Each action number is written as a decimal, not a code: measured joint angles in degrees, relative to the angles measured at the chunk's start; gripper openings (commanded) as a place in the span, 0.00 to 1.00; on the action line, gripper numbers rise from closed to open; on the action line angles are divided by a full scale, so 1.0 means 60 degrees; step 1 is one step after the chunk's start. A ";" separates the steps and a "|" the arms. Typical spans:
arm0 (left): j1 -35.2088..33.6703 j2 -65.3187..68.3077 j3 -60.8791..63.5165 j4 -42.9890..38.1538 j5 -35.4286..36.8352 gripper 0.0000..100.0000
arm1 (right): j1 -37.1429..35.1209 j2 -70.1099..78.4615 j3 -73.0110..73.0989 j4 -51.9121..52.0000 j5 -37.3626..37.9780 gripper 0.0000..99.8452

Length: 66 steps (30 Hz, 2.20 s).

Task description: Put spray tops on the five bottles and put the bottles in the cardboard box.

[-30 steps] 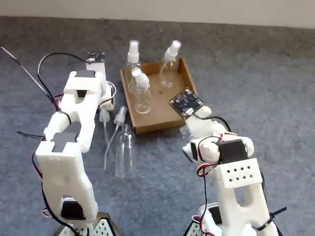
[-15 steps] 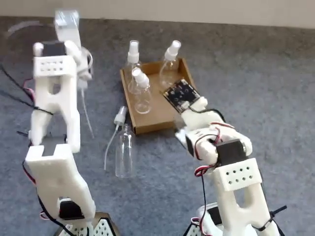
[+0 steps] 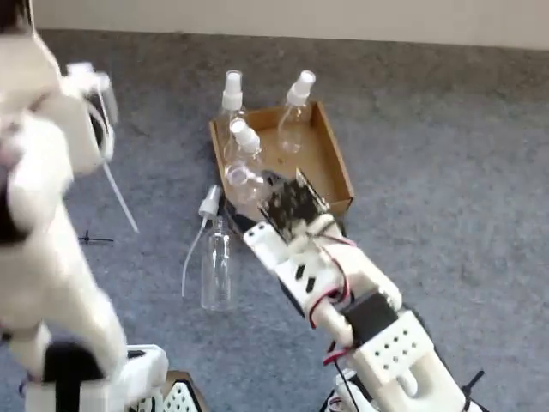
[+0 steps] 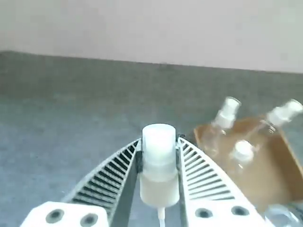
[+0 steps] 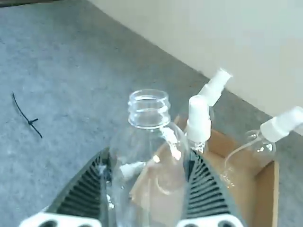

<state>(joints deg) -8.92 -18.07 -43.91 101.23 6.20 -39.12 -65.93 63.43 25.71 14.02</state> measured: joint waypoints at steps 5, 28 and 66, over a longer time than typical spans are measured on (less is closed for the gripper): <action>0.2022 -0.3165 0.3385 -0.1568 0.0073 0.06 | -0.0029 -0.1641 0.1802 -0.0498 -0.0059 0.00; 0.5231 -0.3223 0.7941 -0.8029 0.0073 0.06 | -0.0029 -0.4352 0.3707 -0.0513 -0.0059 0.00; 0.5890 -0.4220 1.0418 -0.7458 0.0073 0.07 | 0.0308 -0.4352 0.3707 -0.0513 -0.0117 0.00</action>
<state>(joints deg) 26.42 -43.38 18.59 56.48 6.64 -37.27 -92.04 85.67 22.64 13.32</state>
